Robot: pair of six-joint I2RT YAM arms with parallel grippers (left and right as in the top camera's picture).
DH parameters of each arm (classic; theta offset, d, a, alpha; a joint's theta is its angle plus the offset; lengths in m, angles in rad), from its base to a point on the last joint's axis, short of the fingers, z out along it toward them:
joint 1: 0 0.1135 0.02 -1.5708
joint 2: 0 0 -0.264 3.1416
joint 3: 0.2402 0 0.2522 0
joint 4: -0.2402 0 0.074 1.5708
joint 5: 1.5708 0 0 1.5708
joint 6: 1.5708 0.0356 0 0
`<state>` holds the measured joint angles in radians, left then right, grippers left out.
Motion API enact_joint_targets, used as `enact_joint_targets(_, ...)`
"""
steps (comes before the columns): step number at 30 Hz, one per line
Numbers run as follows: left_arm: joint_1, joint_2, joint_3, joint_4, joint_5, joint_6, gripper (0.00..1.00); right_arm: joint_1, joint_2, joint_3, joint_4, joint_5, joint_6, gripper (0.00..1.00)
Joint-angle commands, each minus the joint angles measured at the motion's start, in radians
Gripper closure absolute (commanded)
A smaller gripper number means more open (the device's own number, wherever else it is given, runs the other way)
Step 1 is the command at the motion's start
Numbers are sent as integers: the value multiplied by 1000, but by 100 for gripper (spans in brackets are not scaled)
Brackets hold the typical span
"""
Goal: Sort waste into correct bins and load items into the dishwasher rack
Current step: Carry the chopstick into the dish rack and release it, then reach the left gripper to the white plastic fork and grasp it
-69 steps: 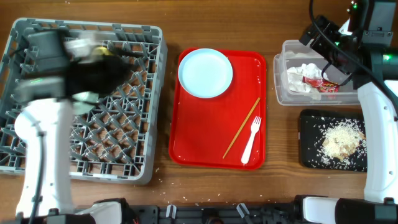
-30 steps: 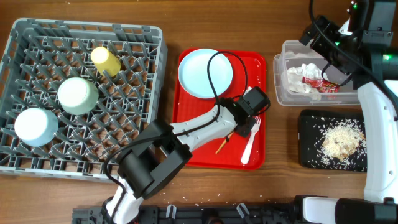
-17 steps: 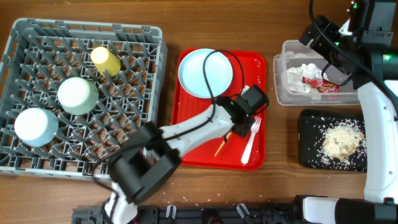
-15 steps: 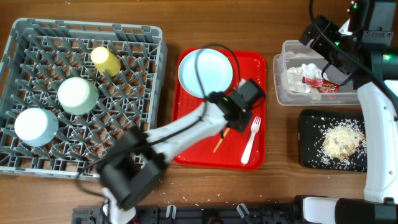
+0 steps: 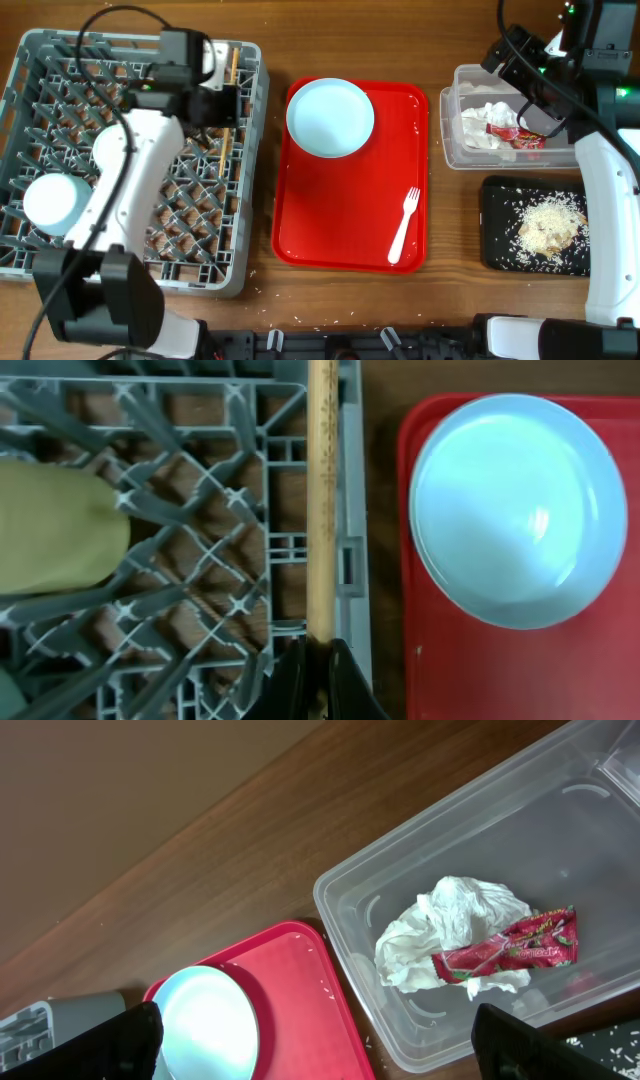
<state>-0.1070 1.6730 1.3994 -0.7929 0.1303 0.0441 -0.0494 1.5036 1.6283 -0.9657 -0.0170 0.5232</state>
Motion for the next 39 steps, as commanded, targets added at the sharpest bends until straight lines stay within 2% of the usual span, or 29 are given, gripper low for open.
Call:
enact_joint_targets(1,70,57,-8,2,169,103,96,0,5,13,0,17,1,0)
enact_joint_targets(2,77,71,-8,2,169,103,96,0,5,13,0,17,1,0)
enact_joint_targets(3,77,77,-8,2,169,102,82,0,5,13,0,17,1,0)
enact_joint_targets(4,77,78,-8,3,169,95,37,0,5,13,0,17,1,0)
enact_joint_targets(5,77,78,-8,9,169,70,0,0,5,13,0,17,1,0)
enact_joint_targets(8,77,77,-8,20,169,-6,1,0,5,13,0,17,1,0)
enact_joint_targets(10,76,75,-8,18,179,-61,5,0,5,13,0,17,1,0)
enact_joint_targets(14,39,21,-8,-27,297,-60,15,0,5,13,0,17,1,0)
enact_joint_targets(18,-137,-31,-8,-69,307,-61,18,0,5,13,1,17,1,0)
enact_joint_targets(19,-192,-31,-8,-71,306,-92,18,0,5,13,0,17,1,0)
enact_joint_targets(20,-257,-23,-8,-64,306,-193,26,0,5,13,0,17,1,0)
enact_joint_targets(21,-314,-12,-8,-64,301,-289,28,0,5,13,0,17,1,0)
enact_joint_targets(22,-374,1,-8,-65,270,-383,28,0,5,13,0,17,1,0)
enact_joint_targets(24,-527,39,-8,-64,114,-544,28,0,5,13,0,17,1,0)
enact_joint_targets(26,-661,85,-8,-43,-43,-639,28,0,5,13,0,17,1,0)
enact_joint_targets(28,-789,151,-8,19,-143,-663,27,0,5,13,0,17,1,1)
enact_joint_targets(32,-964,274,-8,140,-312,-663,27,0,5,13,0,17,1,0)
enact_joint_targets(34,-1015,318,-8,150,-408,-694,29,0,5,13,0,17,1,0)
enact_joint_targets(39,-1047,391,-8,188,-421,-711,33,0,5,13,0,17,1,0)
